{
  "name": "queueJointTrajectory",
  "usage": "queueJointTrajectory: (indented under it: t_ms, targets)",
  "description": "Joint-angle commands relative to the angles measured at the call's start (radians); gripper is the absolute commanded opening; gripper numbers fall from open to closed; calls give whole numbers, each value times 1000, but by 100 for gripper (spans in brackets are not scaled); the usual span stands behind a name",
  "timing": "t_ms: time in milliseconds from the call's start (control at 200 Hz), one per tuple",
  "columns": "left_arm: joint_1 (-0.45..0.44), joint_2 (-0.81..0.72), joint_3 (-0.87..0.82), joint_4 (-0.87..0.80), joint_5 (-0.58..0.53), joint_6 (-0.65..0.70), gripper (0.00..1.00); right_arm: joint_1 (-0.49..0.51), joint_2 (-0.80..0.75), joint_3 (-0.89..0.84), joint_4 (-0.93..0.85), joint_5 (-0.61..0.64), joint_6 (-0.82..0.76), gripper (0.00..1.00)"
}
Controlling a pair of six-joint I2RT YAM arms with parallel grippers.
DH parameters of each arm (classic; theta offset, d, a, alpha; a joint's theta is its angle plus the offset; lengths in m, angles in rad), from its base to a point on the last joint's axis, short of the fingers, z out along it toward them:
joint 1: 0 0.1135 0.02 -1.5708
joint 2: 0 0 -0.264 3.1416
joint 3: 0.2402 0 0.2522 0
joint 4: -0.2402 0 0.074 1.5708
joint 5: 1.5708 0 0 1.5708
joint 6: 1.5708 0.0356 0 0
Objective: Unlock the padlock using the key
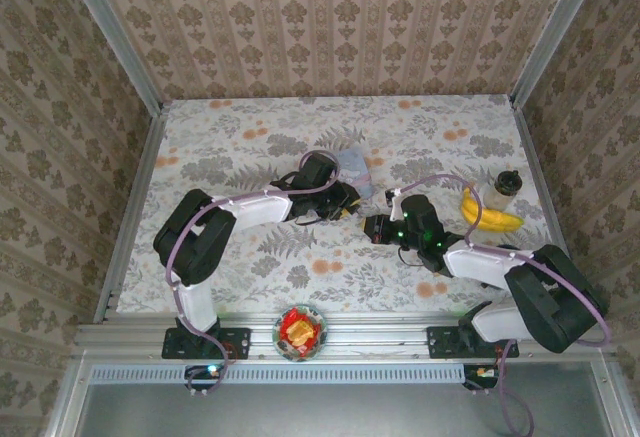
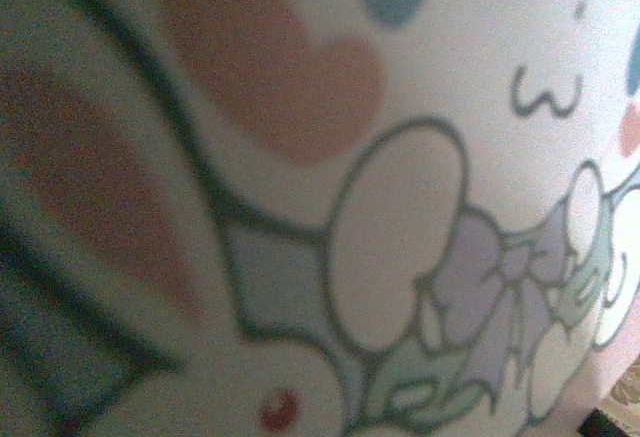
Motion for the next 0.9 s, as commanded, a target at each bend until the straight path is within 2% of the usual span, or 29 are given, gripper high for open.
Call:
queueJointTrajectory:
  t_ms: [0, 895]
  targets:
    - [10, 45, -23, -68, 77, -82, 20, 6, 25, 14, 15, 6, 0, 0]
    - [8, 60, -21, -66, 85, -83, 20, 6, 27, 33, 32, 7, 0, 0]
